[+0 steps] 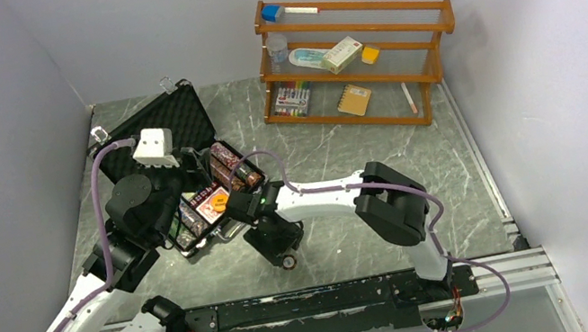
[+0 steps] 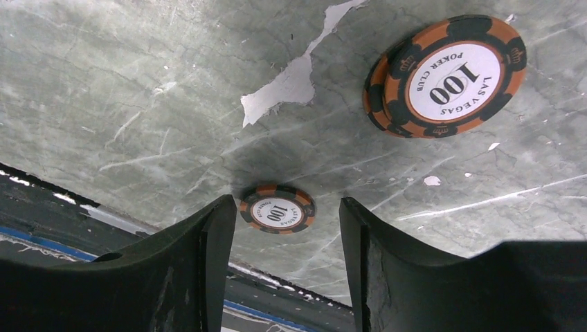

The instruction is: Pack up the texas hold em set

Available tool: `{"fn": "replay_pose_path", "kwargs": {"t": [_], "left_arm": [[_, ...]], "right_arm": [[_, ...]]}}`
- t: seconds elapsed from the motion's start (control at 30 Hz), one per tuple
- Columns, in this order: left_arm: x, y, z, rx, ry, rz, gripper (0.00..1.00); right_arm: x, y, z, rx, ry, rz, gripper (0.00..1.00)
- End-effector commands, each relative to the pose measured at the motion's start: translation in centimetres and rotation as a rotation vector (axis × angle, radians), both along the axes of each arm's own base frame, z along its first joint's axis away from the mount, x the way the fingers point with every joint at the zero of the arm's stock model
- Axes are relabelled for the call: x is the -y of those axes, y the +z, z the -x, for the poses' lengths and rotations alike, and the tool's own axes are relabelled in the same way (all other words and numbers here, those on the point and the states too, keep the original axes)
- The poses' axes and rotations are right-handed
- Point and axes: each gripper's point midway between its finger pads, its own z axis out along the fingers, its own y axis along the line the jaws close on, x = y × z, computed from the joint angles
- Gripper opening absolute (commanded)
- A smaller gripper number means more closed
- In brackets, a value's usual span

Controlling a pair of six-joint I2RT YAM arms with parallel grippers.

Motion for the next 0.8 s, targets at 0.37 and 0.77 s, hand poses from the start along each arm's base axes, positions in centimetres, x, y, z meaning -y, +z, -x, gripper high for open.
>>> {"fn": "replay_pose_path", "kwargs": {"t": [0.37, 0.77], "left_arm": [[-0.3, 0.2, -0.2, 0.007, 0.014, 0.001, 0.72], [-0.2, 0.0, -0.2, 0.001, 0.016, -0.004, 0.72]], "right_arm": [[1.8, -2.2, 2.0, -0.032, 0.055, 0.107, 0.61], [2.4, -4.1, 1.3, 0.022, 0.037, 0.134, 0.41]]}}
